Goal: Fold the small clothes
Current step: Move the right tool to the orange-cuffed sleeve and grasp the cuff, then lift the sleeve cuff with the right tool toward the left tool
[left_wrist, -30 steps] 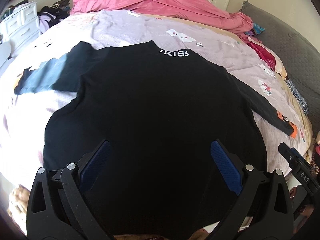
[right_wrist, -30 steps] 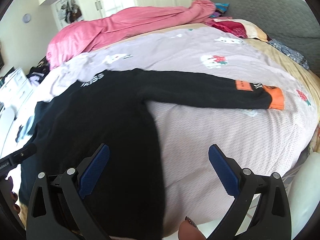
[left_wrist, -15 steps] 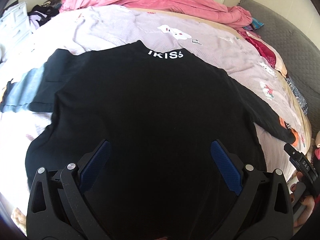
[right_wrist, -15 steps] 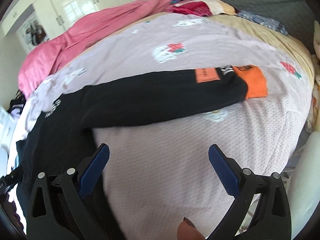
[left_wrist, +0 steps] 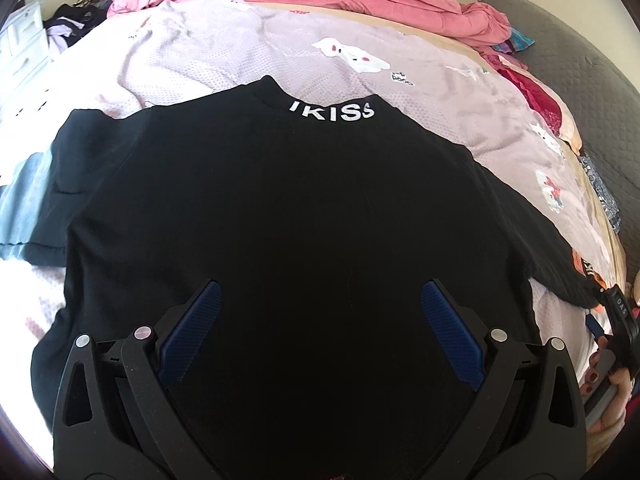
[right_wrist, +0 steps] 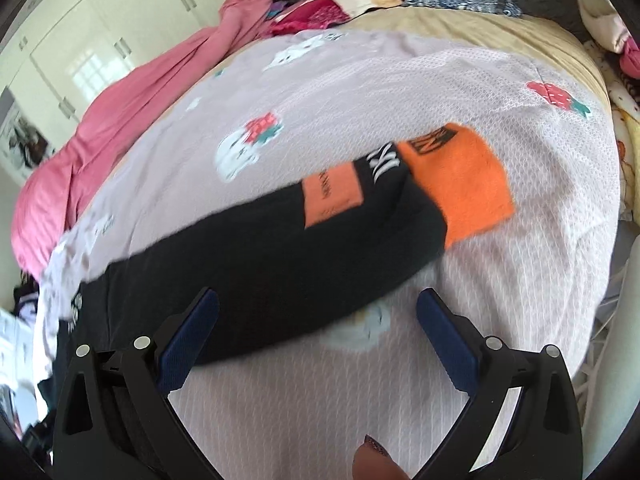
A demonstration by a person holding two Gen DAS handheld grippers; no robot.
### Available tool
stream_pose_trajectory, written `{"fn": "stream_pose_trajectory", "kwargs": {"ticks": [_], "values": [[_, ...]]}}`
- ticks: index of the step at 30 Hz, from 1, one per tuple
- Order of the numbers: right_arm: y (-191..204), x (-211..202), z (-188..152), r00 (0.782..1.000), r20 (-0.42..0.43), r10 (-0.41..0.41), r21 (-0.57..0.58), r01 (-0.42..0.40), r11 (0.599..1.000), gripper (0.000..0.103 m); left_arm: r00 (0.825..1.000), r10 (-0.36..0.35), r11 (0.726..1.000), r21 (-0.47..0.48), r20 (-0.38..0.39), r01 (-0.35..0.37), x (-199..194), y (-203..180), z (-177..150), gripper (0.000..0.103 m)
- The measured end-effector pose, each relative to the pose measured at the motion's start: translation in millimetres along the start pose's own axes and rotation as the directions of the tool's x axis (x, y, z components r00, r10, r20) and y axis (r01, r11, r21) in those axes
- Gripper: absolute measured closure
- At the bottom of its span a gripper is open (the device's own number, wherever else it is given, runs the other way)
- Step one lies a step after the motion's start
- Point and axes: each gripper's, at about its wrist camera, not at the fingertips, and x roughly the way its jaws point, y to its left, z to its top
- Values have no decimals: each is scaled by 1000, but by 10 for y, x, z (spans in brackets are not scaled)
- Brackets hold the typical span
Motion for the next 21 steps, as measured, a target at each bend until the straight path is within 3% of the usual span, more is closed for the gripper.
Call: {"fn": "stream_pose_trajectory", "kwargs": {"ticks": [6,10,14,17,21], "values": [[-163,143,189,997,68,31,100,-37,994,6,1000,-7,1000,-8,-15,7,103,60,101,9],[-183,153,245,992,127,24,133,-41,990,33,1000,-7,1000,-15,-18,6,149,114,165,9],[-219,210,290,989,149,7,154,-30,988,68,1000,-15,999,-34,-18,14,199,183,253,9],[-210,249,332,988,154,21,144,-44,989,81,1000,-21,999,-43,-15,20,221,219,310,9],[-107,179,369,981,184,58,98,-77,992,87,1000,-28,998,-58,-12,27,231,269,372,9]]}}
